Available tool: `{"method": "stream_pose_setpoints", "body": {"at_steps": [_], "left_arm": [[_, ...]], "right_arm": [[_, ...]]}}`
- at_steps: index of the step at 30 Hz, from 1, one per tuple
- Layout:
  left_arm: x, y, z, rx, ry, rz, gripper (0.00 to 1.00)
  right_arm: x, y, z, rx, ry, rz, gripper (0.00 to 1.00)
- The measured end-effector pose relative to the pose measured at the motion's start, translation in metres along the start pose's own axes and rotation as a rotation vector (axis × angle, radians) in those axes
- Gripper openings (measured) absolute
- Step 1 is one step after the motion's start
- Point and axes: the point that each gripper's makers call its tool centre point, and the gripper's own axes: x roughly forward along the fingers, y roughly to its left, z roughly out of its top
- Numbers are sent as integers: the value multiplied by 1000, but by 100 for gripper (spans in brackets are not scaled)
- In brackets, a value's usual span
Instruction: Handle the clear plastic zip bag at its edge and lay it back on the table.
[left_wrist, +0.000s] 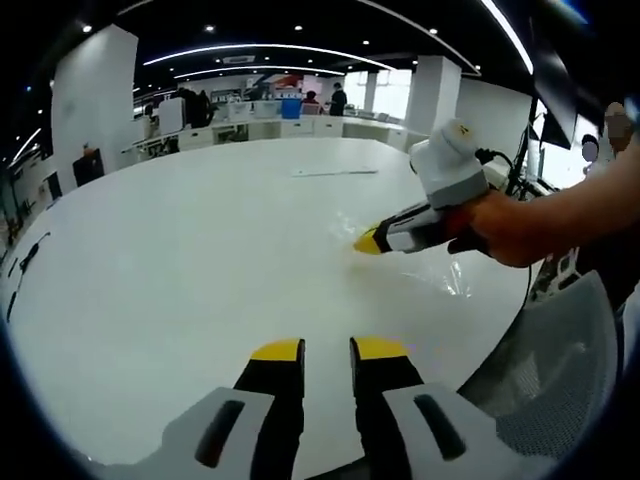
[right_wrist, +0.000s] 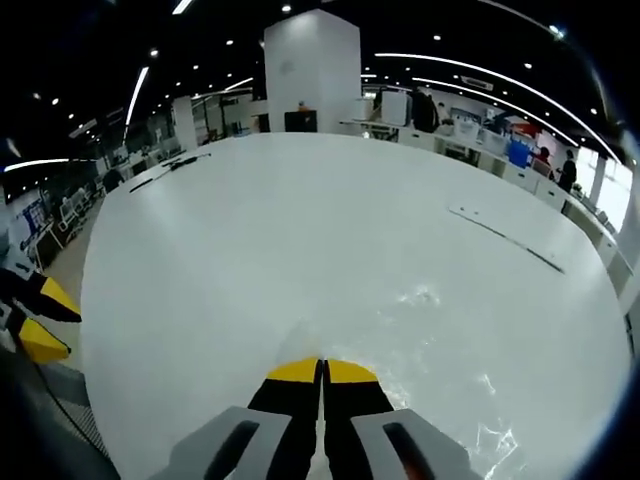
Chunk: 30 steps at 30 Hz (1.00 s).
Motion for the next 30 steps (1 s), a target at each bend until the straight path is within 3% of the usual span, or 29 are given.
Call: {"method": "stream_pose_setpoints", "body": {"at_steps": [2,9,13,17,18,22,30], "left_arm": [[1,0,0,2,-3,-1,25],[2,-4,1,21,-2,-15,30],[2,-6,4,16,-10,-23,32],[1,0,9,-66,-38,-24,34],[1,6,11,-122,-51,-14,35],[0,17,16,-142,-67,4,36],[8,27,49,-170,-90,-10,37]], "right_arm": [[-1,3,-1,-12,-4,8,0],[-10,9,7,-64,-31,21,0],[-27,17,13,-102,-47,34,0],[-35,23,11,-143,-52,43,0],[-39,25,13,-152,-67,39,0],[-46,31,16,-188,-84,44,0],[-57,54,16,-264,-105,69,0]]}}
